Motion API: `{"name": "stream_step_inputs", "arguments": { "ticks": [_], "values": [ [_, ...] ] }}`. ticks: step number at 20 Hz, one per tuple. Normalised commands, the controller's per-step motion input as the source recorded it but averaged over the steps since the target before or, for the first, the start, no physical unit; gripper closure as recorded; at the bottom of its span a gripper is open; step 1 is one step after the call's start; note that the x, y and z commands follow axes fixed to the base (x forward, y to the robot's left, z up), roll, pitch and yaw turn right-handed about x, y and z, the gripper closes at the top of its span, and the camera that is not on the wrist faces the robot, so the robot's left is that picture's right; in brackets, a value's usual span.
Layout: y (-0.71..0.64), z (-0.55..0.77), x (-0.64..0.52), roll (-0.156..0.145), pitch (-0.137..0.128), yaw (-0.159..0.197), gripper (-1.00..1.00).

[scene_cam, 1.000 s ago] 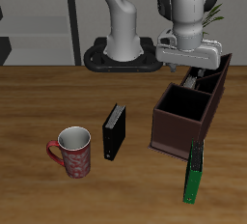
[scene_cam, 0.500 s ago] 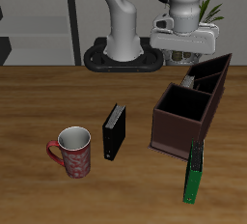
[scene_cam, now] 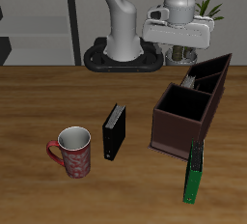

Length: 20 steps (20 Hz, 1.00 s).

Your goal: Place the yellow book into the left desk caddy's front compartment and place the green book into the left desk caddy's left compartment and place the black book into the left desk caddy's back compartment

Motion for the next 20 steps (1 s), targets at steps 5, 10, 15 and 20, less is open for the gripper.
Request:
{"name": "stream_step_inputs", "arguments": {
  "ticks": [5, 10, 15, 20],
  "values": [
    [-0.07, 0.25, 0.28, -0.060, -0.021, 0.026, -1.00],
    [0.17, 0.28, 0.39, 0.075, -0.016, 0.094, -1.00],
    [0.02, 0.18, 0.39, -0.012, -0.046, 0.095, -1.00],
    [-0.13, 0.07, 0.42, -0.038, 0.016, 0.019, -1.00]
  ]
}}
